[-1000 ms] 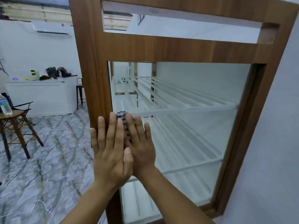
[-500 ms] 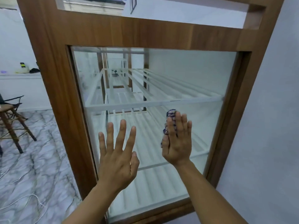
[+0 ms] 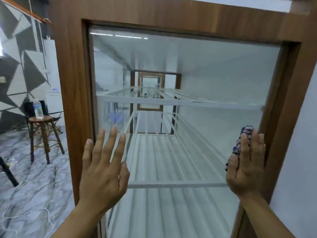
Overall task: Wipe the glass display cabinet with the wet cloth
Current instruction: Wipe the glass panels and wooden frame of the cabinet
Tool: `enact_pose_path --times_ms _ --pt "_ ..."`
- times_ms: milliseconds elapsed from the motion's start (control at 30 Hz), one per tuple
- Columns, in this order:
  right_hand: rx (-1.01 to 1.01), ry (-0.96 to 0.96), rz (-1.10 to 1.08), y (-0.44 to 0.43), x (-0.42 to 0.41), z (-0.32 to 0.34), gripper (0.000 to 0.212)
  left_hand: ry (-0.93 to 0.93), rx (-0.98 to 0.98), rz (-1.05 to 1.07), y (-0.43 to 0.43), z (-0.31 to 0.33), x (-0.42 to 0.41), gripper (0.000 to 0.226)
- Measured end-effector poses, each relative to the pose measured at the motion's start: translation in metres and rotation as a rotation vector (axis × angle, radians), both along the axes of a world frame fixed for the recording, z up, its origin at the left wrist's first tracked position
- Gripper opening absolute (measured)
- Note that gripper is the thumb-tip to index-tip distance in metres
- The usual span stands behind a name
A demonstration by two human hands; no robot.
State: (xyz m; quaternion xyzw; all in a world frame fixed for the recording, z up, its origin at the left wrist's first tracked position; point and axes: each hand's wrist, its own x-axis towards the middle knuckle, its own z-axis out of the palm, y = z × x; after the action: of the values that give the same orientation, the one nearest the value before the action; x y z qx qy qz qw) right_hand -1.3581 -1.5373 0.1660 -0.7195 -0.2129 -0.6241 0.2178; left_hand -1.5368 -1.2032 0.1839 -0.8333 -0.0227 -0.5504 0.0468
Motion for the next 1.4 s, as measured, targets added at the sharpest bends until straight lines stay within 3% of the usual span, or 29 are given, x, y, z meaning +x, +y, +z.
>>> enact_pose_path --times_ms 200,333,633,767,867,967,1100,1400 --pt "0.119 0.023 0.007 0.022 -0.005 -0.018 0.062 -0.127 0.139 0.011 0.031 -0.035 0.005 0.065" --pt "0.084 0.033 0.029 0.08 -0.026 -0.002 0.065 -0.229 0.116 -0.013 0.037 -0.049 0.008 0.065" --pt "-0.197 -0.064 0.107 0.25 -0.096 -0.004 0.063 -0.308 0.033 -0.179 0.048 -0.081 0.009 0.073" --pt "-0.395 -0.104 0.022 0.291 -0.111 -0.043 0.083 -0.314 0.006 -0.234 0.048 -0.082 0.006 0.08" --pt "-0.397 -0.113 0.071 0.282 -0.106 -0.057 0.073 -0.297 0.004 -0.219 0.048 -0.086 0.006 0.079" --pt "-0.362 -0.125 0.159 0.259 -0.096 -0.068 0.062 -0.274 0.071 -0.07 0.046 -0.098 0.011 0.073" --pt "-0.281 -0.099 0.159 0.207 -0.075 -0.074 0.062 -0.247 0.178 0.081 0.036 -0.119 0.024 0.065" --pt "0.039 0.04 0.045 0.046 -0.014 -0.082 0.067 -0.222 0.162 0.031 0.035 -0.125 0.022 0.065"
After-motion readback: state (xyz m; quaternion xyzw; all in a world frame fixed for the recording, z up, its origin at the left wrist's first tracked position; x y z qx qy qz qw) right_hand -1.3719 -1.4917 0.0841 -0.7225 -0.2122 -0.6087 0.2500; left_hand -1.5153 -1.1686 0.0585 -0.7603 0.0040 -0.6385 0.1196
